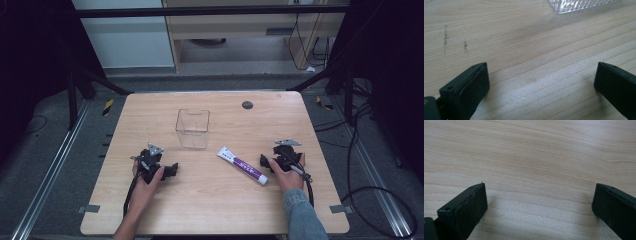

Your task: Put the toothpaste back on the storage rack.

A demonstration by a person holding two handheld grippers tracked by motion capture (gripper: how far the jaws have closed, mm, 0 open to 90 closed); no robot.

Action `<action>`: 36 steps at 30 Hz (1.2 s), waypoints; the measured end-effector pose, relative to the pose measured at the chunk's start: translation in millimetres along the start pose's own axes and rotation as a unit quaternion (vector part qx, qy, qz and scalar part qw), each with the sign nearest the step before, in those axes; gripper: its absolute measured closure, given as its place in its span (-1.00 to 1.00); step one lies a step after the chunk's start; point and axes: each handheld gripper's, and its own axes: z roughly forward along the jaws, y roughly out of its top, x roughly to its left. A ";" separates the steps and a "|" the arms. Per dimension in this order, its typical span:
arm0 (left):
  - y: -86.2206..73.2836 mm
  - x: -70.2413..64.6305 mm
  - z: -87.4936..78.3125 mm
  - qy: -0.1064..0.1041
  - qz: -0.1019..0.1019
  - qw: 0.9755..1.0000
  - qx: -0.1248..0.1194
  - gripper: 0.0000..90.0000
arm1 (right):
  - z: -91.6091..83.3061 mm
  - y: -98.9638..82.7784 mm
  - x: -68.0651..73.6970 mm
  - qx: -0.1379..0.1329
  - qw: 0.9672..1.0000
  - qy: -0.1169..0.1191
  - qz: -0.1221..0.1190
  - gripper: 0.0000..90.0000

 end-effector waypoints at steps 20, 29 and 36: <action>0.6 -1.4 0.6 0.005 -0.004 1.000 0.000 -1.00 | -34.5 10.0 4.1 -0.009 0.998 0.039 -0.055 -0.59; 0.4 -1.4 0.3 0.004 -0.004 1.000 0.001 -1.00 | -59.0 32.7 39.7 0.008 0.990 0.076 -0.121 -0.51; -1.2 -1.8 -1.0 0.003 -0.004 1.000 0.000 -1.00 | -55.4 43.5 73.0 0.039 0.979 0.110 -0.166 -0.39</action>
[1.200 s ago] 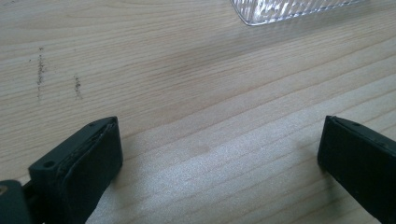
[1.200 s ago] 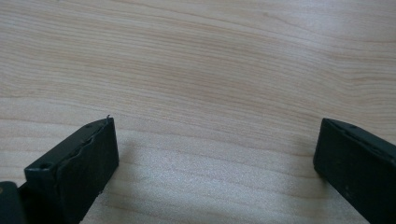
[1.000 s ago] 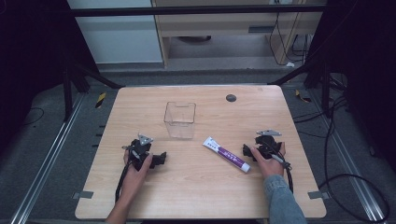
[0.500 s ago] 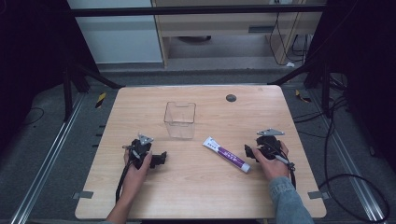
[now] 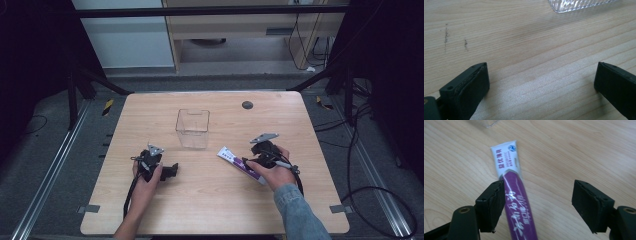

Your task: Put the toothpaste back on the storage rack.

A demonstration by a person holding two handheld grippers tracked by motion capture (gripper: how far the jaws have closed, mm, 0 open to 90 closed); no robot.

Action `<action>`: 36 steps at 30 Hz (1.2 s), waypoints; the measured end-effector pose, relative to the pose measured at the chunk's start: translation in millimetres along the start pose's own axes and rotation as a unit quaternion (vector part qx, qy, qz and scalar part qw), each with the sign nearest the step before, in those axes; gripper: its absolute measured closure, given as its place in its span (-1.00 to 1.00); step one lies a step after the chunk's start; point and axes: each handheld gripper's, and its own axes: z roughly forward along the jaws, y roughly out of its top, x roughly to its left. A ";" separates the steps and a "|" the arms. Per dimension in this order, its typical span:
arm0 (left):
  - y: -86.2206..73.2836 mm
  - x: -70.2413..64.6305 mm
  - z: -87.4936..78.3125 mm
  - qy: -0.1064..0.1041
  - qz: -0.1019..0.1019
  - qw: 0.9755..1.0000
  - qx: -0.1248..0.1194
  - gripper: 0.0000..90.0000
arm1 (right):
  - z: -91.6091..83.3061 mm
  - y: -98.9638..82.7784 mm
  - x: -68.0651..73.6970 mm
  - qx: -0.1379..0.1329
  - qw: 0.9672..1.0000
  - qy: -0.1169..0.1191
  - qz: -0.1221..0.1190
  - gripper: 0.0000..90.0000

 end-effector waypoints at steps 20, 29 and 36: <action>1.3 1.3 1.0 -0.003 0.003 1.000 0.001 -1.00 | 27.1 35.2 25.1 0.046 0.998 0.030 -0.021 -0.63; 1.2 1.3 1.0 -0.002 0.003 1.000 0.001 -1.00 | 34.1 41.0 24.6 0.065 0.997 0.032 -0.037 -0.48; 1.3 1.2 1.1 -0.002 0.003 1.000 0.001 -1.00 | 38.7 42.0 27.4 0.073 0.995 0.046 -0.047 -0.43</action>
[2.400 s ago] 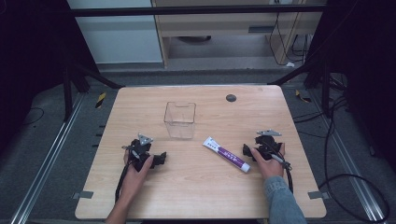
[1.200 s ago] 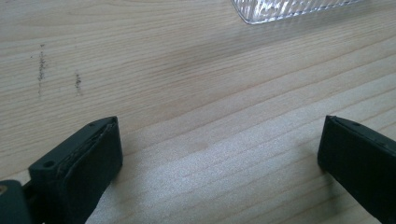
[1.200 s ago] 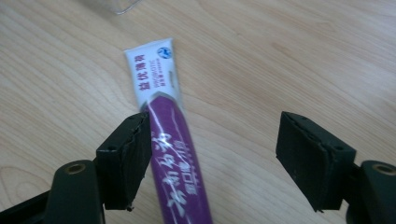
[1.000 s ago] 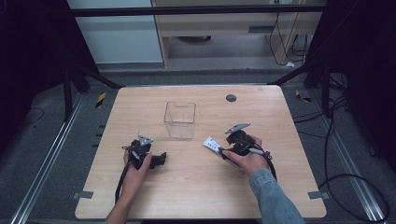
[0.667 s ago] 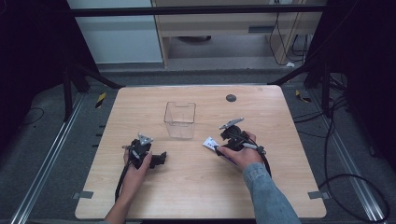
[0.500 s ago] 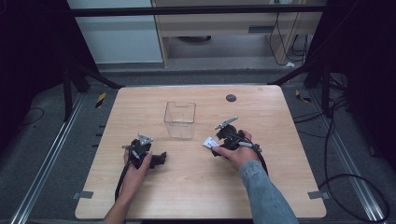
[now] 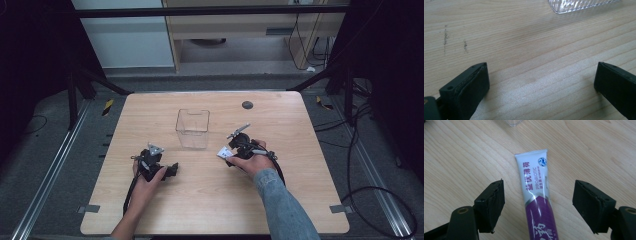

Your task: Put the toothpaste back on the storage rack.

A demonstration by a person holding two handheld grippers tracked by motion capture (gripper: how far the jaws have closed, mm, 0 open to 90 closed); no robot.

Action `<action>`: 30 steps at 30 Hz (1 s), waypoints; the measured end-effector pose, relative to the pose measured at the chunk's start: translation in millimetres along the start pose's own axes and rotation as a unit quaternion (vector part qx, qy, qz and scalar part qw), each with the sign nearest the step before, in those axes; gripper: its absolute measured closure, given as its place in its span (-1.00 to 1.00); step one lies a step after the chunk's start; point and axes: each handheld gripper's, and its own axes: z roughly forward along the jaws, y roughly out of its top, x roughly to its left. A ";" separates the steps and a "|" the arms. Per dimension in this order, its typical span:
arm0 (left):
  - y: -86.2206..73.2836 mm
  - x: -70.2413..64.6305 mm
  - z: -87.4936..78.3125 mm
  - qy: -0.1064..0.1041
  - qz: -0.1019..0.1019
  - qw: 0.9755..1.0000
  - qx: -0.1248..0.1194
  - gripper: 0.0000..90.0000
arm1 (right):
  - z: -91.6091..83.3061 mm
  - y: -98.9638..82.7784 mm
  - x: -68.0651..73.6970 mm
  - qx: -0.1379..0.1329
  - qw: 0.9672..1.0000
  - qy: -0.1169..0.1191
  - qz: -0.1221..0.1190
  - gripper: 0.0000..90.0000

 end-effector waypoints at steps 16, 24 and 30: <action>0.0 -0.5 0.0 0.002 -0.002 1.000 0.000 -1.00 | 8.2 0.2 2.4 0.033 0.999 0.010 -0.006 -0.09; 0.1 -0.7 0.1 0.003 -0.003 1.000 0.000 -1.00 | 16.5 -1.9 0.2 0.054 0.999 0.008 -0.008 0.02; 0.1 -0.7 0.1 0.003 -0.003 1.000 0.000 -1.00 | 22.1 -1.6 -4.5 0.061 0.998 0.007 -0.010 0.06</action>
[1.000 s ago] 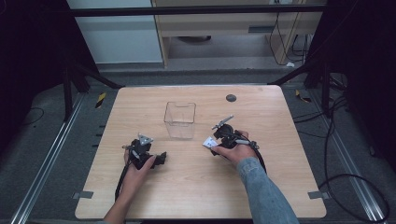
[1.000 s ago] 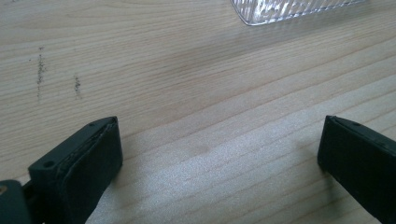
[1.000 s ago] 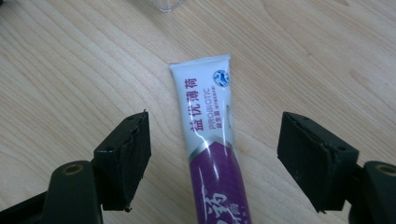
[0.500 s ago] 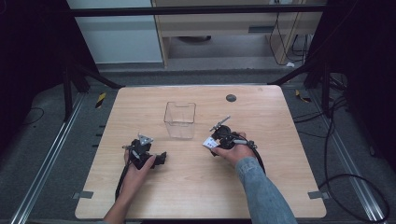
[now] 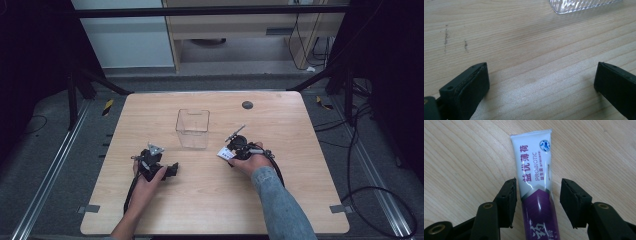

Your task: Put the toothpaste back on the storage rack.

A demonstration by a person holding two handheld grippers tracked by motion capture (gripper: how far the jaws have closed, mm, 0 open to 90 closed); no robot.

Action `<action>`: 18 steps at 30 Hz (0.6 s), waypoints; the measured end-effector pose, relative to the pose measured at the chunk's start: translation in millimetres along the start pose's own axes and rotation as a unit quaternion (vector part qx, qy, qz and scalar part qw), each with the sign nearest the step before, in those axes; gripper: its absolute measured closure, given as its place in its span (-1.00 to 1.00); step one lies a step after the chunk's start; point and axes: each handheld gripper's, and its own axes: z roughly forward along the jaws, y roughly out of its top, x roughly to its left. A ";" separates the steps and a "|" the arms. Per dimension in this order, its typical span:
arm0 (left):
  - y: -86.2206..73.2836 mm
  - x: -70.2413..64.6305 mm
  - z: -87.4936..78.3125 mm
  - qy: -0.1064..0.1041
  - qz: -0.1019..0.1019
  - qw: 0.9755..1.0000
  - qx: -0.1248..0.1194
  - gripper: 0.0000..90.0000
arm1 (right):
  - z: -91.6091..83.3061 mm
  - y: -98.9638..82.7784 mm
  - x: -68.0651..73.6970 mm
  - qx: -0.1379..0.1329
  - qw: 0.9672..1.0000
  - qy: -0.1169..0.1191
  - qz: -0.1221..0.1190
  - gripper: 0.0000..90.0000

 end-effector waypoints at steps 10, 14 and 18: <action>0.0 0.0 0.0 0.000 0.000 1.000 0.000 -1.00 | 4.2 2.8 1.1 0.010 1.000 0.005 0.006 0.07; 0.0 0.0 0.0 0.000 0.000 1.000 0.000 -1.00 | 5.5 3.0 -0.5 0.011 1.000 0.006 0.003 0.08; 0.0 0.0 0.0 0.000 0.000 1.000 0.000 -1.00 | 7.7 3.4 -0.6 0.017 1.000 0.007 0.007 0.08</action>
